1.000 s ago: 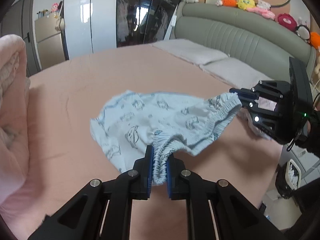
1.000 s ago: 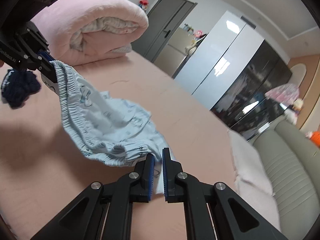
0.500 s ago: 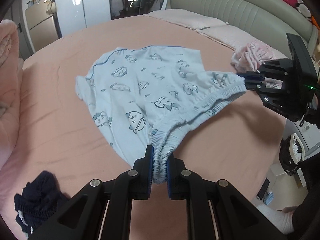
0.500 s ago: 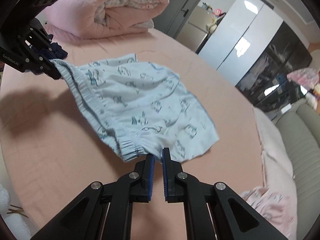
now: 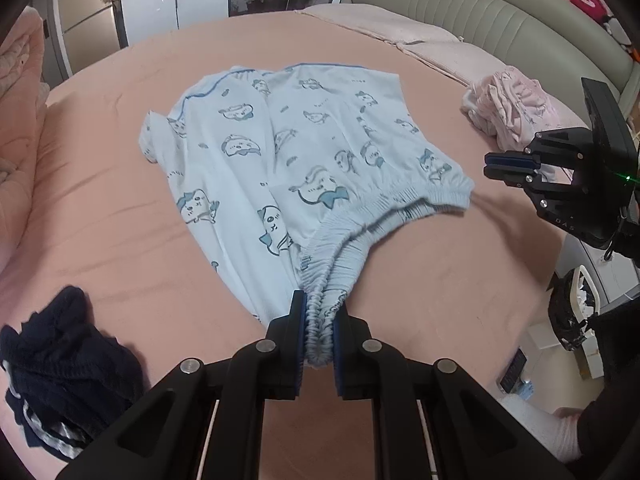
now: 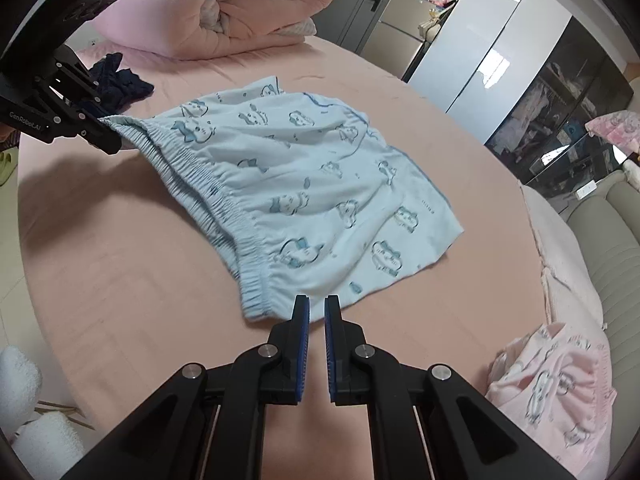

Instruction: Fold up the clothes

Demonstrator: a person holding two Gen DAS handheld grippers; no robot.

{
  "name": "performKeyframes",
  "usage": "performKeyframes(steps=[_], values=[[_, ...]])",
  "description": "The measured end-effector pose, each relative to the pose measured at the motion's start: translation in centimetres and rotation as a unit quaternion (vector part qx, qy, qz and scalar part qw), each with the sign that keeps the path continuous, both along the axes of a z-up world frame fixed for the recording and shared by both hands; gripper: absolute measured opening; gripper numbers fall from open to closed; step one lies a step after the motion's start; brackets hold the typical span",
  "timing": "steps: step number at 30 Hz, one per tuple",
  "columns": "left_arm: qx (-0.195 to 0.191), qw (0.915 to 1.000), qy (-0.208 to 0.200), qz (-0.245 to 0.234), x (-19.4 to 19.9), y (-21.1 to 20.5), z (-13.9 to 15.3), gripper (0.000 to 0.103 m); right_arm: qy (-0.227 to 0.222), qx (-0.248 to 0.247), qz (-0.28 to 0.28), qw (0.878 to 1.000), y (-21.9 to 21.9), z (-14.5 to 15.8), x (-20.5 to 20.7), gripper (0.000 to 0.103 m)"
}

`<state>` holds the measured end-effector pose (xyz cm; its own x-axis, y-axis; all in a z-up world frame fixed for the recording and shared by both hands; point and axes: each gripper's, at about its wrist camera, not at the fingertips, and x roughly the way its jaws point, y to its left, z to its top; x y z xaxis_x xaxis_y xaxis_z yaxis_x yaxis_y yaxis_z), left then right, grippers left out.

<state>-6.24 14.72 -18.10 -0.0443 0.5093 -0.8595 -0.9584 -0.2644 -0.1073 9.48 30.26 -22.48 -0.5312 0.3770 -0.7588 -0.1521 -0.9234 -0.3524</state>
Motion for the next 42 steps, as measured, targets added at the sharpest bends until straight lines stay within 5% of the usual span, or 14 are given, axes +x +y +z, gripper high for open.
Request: performKeyframes(steps=[11,15,20,22,25,28,42], values=[[-0.031,0.9995,-0.004,-0.006,1.1,-0.6,-1.8,0.01,-0.001,-0.057,-0.002,0.998,1.4,-1.2,0.9,0.007],[-0.03,0.9993,-0.02,0.002,0.8,-0.5,-1.9,0.01,-0.016,-0.003,0.014,1.0,1.3,-2.2,0.0,0.01],[-0.03,0.9993,-0.021,0.003,0.9,-0.6,-1.8,0.01,-0.039,0.064,0.051,0.996,-0.2,-4.2,-0.5,0.036],[-0.032,0.9991,-0.028,0.003,0.6,-0.7,-1.7,0.01,-0.043,0.1,0.061,0.992,-0.9,-5.0,-0.6,0.039],[-0.03,0.999,-0.034,0.004,0.4,-0.7,-1.5,0.01,-0.047,0.195,0.083,0.976,-2.0,-6.4,-1.0,0.045],[-0.03,0.9988,-0.037,0.007,0.4,-0.8,-1.4,0.01,-0.054,0.291,0.124,0.947,-3.0,-8.0,-1.5,0.053],[-0.036,0.9981,-0.048,0.015,0.4,-1.4,-1.3,0.01,-0.072,0.353,0.222,0.906,-2.3,-9.7,-3.6,0.053]])
